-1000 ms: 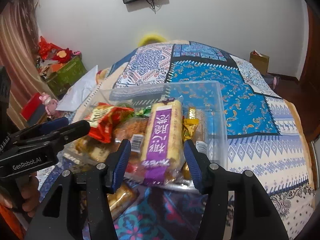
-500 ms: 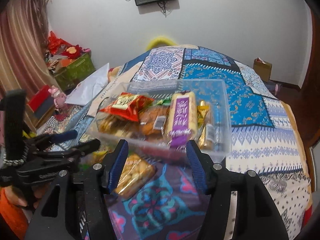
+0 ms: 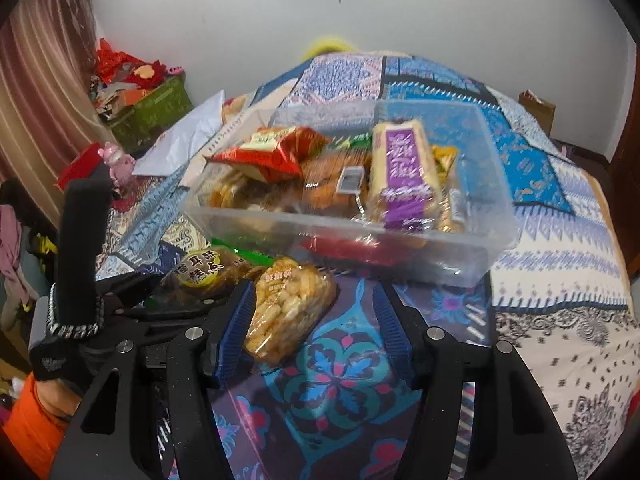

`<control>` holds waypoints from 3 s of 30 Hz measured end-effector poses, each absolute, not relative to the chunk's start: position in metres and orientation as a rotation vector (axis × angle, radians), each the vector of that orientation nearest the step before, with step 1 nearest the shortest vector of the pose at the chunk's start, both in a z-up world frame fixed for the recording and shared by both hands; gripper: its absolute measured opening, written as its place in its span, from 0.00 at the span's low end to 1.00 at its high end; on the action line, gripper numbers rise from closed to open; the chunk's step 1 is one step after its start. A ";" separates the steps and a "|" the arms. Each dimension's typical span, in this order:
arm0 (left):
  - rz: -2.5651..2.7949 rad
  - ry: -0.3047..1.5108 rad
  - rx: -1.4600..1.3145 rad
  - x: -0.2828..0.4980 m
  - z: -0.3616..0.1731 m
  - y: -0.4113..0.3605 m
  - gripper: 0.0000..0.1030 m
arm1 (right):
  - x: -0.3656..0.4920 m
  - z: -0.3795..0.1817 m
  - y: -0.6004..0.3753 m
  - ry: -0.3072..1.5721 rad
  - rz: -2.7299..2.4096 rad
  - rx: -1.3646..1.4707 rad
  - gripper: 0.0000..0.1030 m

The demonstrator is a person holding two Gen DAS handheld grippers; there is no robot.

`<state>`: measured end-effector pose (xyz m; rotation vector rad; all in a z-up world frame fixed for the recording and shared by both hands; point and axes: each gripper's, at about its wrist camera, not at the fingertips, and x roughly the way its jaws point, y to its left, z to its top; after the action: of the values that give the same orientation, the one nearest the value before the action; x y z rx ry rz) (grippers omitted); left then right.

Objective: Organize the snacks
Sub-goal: 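Grasp the cat-ear snack bag with left tool while right tool grasps the peanut candy pack, then lift and carry both held snacks over the clear box, then lower both held snacks into the clear box and open both tools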

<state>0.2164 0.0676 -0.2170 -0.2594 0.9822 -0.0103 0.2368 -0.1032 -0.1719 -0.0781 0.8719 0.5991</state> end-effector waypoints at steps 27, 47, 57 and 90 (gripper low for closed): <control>0.025 0.854 -0.268 0.160 -0.175 0.095 0.53 | 0.231 -0.200 -0.072 0.946 0.617 -0.151 0.45; -0.047 0.710 -0.203 0.205 -0.102 0.044 0.53 | 0.239 -0.105 -0.148 0.673 0.551 -0.010 0.44; -0.044 0.673 -0.221 0.253 -0.086 0.033 0.53 | 0.273 -0.091 -0.162 0.619 0.499 0.031 0.44; -0.038 0.748 -0.188 0.332 -0.126 0.018 0.66 | 0.348 -0.135 -0.153 0.763 0.486 0.047 0.48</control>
<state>0.3317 0.0180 -0.1262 -0.1883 0.7480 -0.0384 0.3478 -0.1529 -0.1353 0.0471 0.7627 0.4862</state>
